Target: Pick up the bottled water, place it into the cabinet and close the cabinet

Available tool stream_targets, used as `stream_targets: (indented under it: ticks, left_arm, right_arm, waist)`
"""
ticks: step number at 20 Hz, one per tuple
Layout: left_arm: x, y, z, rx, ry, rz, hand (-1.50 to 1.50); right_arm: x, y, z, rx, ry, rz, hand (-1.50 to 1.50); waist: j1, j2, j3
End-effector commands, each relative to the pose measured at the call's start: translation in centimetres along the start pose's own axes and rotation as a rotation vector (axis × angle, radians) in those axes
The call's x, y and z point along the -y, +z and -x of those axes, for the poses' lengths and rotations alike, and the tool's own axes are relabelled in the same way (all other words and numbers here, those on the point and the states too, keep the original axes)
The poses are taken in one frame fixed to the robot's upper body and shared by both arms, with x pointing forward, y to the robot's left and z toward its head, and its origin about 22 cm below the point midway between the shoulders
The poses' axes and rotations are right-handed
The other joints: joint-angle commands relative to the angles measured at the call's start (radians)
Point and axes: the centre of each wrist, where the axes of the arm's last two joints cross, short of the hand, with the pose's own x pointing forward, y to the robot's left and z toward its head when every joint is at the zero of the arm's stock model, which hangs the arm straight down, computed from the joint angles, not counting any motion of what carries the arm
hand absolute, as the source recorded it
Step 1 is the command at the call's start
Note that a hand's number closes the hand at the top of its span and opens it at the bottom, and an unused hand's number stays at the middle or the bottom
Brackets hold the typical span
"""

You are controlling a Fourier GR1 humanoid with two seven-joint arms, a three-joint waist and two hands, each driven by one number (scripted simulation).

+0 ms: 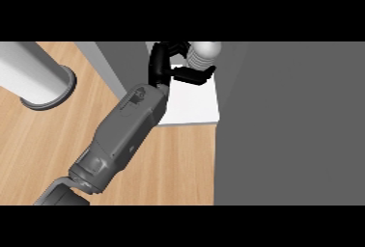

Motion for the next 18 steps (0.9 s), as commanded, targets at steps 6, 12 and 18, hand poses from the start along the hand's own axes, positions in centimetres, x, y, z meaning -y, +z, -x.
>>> stream_targets:
  ticks: [6, 12, 18]
  left_arm:
    - [-1.7, 0.0, 3.6, -0.014, -0.147, -0.067, 1.5]
    - [-4.0, -0.6, 4.5, 0.002, -0.305, -0.125, 1.5]
    - [-4.4, -1.0, 4.3, 0.003, -0.44, -0.209, 1.5]
  right_arm:
    - [0.6, 0.2, -0.6, 0.0, 0.009, -0.024, -1.5]
    - [1.4, 0.2, -0.4, -0.022, 0.002, -0.039, -1.5]
    - [0.6, 0.6, -0.6, -0.004, -0.009, -0.038, -1.5]
  waist:
    - [-0.011, 0.008, 0.0]
    - [-0.019, 0.015, 0.0]
    - [-0.027, 0.013, 0.0]
